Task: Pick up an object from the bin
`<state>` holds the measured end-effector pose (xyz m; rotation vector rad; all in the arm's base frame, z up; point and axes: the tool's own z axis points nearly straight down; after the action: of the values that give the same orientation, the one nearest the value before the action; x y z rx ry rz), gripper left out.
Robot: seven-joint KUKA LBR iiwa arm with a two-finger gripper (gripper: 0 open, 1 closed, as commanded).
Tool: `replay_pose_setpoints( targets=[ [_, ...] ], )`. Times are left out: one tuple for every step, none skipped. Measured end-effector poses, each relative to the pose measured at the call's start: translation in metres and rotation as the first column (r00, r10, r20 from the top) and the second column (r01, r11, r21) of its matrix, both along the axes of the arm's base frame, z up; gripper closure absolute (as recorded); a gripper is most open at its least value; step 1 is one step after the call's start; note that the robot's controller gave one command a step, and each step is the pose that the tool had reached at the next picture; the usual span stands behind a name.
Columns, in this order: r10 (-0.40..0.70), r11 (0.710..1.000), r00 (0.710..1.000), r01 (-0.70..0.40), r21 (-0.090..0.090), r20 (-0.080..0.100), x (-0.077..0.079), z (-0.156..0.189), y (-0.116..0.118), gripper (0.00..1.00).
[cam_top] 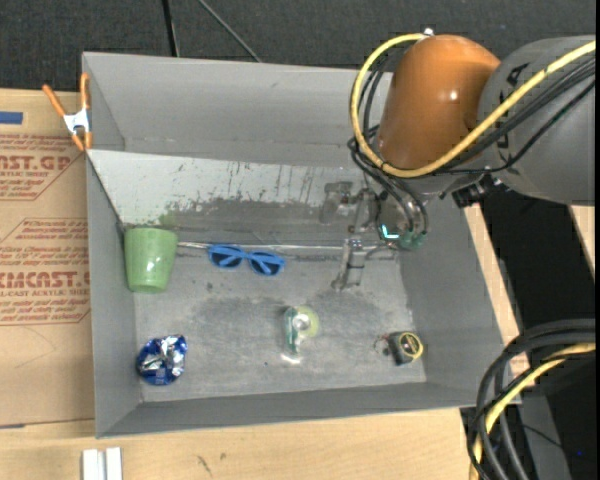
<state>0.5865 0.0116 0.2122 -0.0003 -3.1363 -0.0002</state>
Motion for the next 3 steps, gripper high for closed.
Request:
replay_pose_setpoints(
  targets=[
    [0.195, 0.981, 0.981, -0.195, 0.001, -0.002, -0.041, -0.135, -0.055, 0.00],
    [0.550, 0.835, 0.835, -0.550, -0.004, 0.007, -0.048, -0.103, -0.120, 0.00],
    [0.580, 0.815, 0.815, -0.580, 0.006, 0.007, -0.094, -0.145, -0.156, 0.00]
  ],
)
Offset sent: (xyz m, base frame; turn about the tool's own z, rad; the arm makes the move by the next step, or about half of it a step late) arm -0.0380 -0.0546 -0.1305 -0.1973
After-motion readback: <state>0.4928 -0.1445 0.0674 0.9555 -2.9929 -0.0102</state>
